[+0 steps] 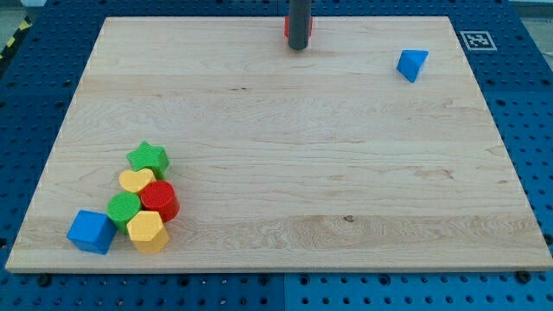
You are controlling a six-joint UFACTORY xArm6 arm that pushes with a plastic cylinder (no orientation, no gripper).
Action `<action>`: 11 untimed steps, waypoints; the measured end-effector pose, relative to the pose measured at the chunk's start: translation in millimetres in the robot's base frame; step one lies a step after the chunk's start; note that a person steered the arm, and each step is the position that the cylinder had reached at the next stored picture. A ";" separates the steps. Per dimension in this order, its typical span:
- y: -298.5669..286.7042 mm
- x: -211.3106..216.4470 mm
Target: Slide the blue triangle below the red star
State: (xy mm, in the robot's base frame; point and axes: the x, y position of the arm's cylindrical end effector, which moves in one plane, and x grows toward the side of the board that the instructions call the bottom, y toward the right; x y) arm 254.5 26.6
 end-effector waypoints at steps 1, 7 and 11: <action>-10.4 -0.9; 246.6 113.6; 172.7 81.3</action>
State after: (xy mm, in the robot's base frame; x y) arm 335.9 199.4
